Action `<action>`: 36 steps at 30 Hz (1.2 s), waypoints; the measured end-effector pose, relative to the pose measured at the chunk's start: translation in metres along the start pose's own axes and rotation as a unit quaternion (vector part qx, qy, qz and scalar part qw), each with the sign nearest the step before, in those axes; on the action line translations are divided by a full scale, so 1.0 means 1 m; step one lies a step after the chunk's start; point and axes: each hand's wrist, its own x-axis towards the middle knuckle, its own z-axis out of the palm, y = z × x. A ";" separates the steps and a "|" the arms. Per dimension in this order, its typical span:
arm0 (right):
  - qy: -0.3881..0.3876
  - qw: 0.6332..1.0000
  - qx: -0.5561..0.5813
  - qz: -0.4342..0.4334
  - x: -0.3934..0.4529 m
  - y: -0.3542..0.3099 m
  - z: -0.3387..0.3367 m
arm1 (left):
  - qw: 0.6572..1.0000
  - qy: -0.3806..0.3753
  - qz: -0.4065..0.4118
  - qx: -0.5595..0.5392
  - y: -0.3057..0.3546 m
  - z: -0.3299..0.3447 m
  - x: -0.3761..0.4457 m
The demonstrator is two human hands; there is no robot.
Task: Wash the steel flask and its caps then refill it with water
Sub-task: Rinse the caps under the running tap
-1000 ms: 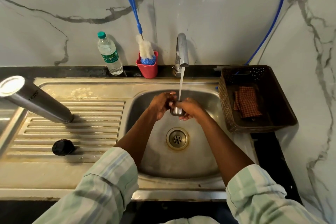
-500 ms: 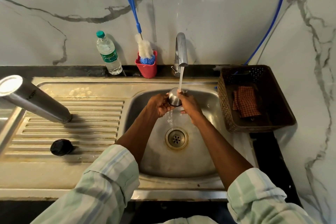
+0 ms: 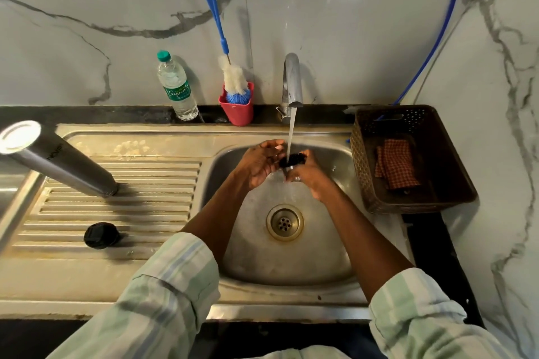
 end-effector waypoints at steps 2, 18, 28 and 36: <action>0.051 0.991 -0.104 -0.064 0.003 0.009 0.005 | 1.000 0.017 -0.004 0.001 0.002 0.002 0.002; 0.158 0.961 -0.184 -0.135 -0.003 0.019 0.023 | 0.987 0.154 -0.026 0.040 -0.005 -0.014 0.008; -0.066 0.916 0.323 0.230 -0.010 -0.014 0.004 | 0.983 0.117 -0.024 0.141 0.008 -0.007 0.011; -0.019 0.958 0.251 0.136 -0.011 -0.011 0.010 | 0.986 0.102 0.104 0.086 0.044 0.019 0.021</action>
